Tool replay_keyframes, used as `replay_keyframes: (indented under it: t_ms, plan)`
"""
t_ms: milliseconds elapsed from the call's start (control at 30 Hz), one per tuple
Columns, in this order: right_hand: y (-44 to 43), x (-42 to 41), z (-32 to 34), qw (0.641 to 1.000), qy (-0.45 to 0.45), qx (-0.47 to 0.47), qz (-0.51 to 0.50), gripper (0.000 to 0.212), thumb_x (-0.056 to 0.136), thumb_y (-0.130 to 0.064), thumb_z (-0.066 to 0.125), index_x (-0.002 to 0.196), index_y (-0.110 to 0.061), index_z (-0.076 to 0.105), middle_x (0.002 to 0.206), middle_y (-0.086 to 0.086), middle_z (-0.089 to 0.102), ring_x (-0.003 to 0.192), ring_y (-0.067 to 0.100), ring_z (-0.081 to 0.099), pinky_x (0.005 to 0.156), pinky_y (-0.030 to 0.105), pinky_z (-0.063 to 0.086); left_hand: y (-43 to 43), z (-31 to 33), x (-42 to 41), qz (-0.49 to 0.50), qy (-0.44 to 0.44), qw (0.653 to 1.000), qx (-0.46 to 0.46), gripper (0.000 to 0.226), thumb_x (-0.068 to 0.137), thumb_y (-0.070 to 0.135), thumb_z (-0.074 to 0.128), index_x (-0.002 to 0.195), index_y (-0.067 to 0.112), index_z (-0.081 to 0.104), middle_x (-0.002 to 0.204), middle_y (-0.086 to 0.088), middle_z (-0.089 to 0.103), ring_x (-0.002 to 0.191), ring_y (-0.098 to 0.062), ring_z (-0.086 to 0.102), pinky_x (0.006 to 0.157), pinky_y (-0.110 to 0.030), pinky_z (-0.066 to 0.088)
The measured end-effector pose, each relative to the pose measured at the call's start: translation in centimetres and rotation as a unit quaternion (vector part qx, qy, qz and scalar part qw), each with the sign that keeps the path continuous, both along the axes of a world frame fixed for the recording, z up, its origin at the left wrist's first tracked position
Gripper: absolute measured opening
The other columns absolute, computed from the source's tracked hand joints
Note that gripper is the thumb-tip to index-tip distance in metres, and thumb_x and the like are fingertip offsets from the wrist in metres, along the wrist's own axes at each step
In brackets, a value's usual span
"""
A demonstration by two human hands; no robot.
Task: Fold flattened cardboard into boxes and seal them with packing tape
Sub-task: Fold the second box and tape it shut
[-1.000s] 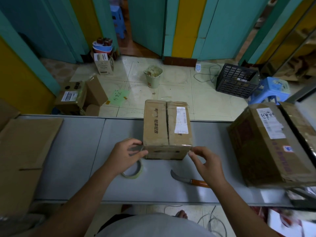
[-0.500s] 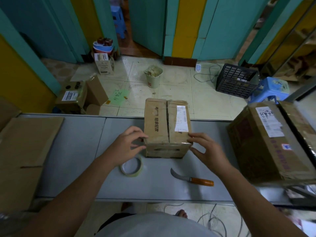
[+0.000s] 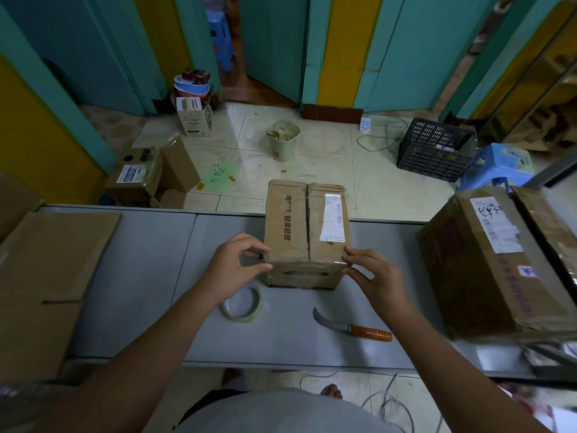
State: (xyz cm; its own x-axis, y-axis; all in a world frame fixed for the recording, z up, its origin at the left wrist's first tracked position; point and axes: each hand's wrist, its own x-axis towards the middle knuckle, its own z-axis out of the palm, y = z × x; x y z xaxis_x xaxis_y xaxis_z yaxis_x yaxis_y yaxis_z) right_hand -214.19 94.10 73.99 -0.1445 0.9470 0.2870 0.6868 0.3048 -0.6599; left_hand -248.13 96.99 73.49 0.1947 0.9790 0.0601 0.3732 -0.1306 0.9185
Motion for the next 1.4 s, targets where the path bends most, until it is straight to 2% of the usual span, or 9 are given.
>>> replay_keyframes:
  t_ms: [233,400,600,800,933,1033,1200,1267,1400]
  plan:
    - [0.0,-0.5,-0.3,1.0,0.023,0.004,-0.02,0.033,0.082,-0.002,0.084,0.114,-0.009,0.08,0.12,0.004,0.074,0.109,0.014,0.071,0.101,0.036,0.058,0.1,-0.4,0.6,0.031,-0.03,0.999,-0.02,0.033,0.077,0.007,0.094,0.103,0.022,0.081,0.105,0.013,0.07,0.099,-0.014,0.076,0.092,-0.026,0.061]
    - [-0.1,0.0,-0.3,1.0,0.026,-0.005,-0.011,0.031,0.084,-0.009,0.083,0.115,-0.012,0.08,0.122,0.001,0.074,0.111,0.011,0.07,0.101,0.037,0.059,0.1,-0.7,0.2,0.019,-0.032,0.999,-0.034,0.032,0.079,0.012,0.094,0.104,0.025,0.078,0.11,0.014,0.071,0.103,-0.013,0.075,0.092,-0.024,0.06]
    - [0.0,-0.4,-0.1,0.998,0.049,-0.026,-0.028,0.029,0.084,-0.012,0.084,0.113,-0.015,0.08,0.121,-0.003,0.074,0.112,0.008,0.069,0.102,0.034,0.058,0.6,-0.5,0.2,0.024,-0.054,0.996,-0.065,0.034,0.075,0.012,0.096,0.103,0.023,0.08,0.109,0.011,0.075,0.102,-0.015,0.076,0.093,-0.034,0.063]
    - [-0.5,-0.8,0.1,0.996,0.067,-0.046,-0.033,0.029,0.086,-0.022,0.081,0.115,-0.018,0.078,0.122,-0.011,0.071,0.114,-0.004,0.064,0.103,0.016,0.051,-0.4,-0.7,1.3,0.033,-0.06,0.99,-0.125,0.065,0.076,0.05,0.092,0.13,0.05,0.056,0.13,0.026,0.064,0.117,0.001,0.066,0.085,-0.018,0.058]
    - [-0.5,-1.6,0.2,0.995,0.072,-0.035,-0.053,0.025,0.087,-0.021,0.082,0.111,-0.017,0.079,0.117,-0.011,0.071,0.108,-0.001,0.066,0.097,0.017,0.053,-0.2,-0.5,3.2,0.129,-0.086,0.967,-0.201,0.082,0.08,0.072,0.074,0.15,0.043,0.043,0.135,0.021,0.06,0.12,-0.003,0.063,0.085,-0.021,0.052]
    - [-0.8,-1.9,0.3,0.996,0.075,-0.022,-0.053,0.017,0.087,-0.017,0.084,0.102,-0.018,0.079,0.108,-0.009,0.069,0.105,0.0,0.067,0.091,0.018,0.055,0.4,-0.5,3.9,0.11,-0.1,0.964,-0.221,0.06,0.096,0.057,0.071,0.15,0.045,0.049,0.129,0.03,0.063,0.119,-0.005,0.065,0.087,-0.034,0.06]
    - [-1.4,-1.7,0.7,0.996,0.079,-0.035,-0.011,0.012,0.092,-0.023,0.078,0.103,-0.027,0.077,0.104,-0.016,0.067,0.1,0.008,0.067,0.084,0.022,0.056,1.8,0.5,3.7,0.116,-0.145,0.947,-0.263,0.044,0.109,0.024,0.059,0.151,0.039,0.057,0.136,0.012,0.069,0.118,-0.013,0.066,0.092,-0.056,0.062]
    - [-0.7,-1.1,1.2,0.996,0.084,-0.008,-0.032,0.012,0.094,-0.023,0.076,0.103,-0.032,0.074,0.102,-0.019,0.065,0.098,0.009,0.066,0.082,0.024,0.056,2.9,1.2,3.5,0.105,-0.135,0.951,-0.257,0.042,0.11,0.016,0.055,0.148,0.035,0.06,0.13,0.009,0.072,0.119,-0.016,0.067,0.095,-0.058,0.06]
    - [2.0,0.9,2.0,0.97,0.124,-0.027,-0.207,0.026,0.091,-0.033,0.078,0.113,-0.038,0.065,0.111,-0.016,0.057,0.103,0.006,0.06,0.084,0.033,0.056,5.7,2.1,2.8,0.078,-0.07,0.969,-0.224,0.042,0.11,0.01,0.052,0.146,0.028,0.063,0.126,0.006,0.073,0.122,-0.019,0.068,0.105,-0.045,0.056]
